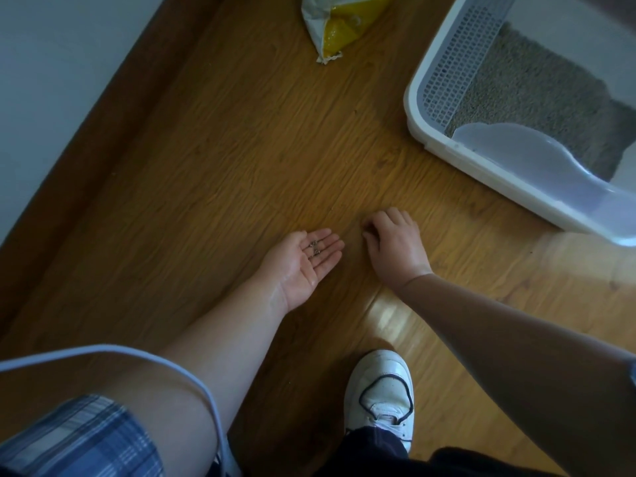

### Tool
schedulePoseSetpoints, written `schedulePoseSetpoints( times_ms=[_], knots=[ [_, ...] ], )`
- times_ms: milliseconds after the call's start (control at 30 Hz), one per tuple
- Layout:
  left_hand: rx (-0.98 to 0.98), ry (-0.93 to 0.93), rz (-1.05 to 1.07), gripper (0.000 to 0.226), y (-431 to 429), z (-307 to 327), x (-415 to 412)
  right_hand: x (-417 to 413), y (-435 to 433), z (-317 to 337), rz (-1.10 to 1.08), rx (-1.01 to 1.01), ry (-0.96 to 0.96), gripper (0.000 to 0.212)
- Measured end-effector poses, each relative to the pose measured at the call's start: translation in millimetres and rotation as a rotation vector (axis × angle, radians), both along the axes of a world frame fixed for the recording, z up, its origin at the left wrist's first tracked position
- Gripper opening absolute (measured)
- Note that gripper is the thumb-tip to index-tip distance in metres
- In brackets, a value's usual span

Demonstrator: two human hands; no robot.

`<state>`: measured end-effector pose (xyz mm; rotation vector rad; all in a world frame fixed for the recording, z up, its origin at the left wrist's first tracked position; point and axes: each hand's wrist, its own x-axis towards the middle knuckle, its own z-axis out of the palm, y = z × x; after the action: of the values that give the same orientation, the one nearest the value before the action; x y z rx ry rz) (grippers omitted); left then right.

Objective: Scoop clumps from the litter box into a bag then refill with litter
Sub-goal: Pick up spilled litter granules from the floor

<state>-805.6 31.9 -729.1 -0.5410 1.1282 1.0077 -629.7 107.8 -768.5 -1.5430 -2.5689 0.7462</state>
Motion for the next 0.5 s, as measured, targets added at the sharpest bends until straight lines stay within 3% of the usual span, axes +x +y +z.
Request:
schedulePoseSetpoints(
  times_ms=[500],
  knots=[
    [0.011,0.021,0.011,0.039,-0.5,2.1,-11.5,-21.4,25.7,2.8,0.113,-0.023,0.004,0.007]
  ],
)
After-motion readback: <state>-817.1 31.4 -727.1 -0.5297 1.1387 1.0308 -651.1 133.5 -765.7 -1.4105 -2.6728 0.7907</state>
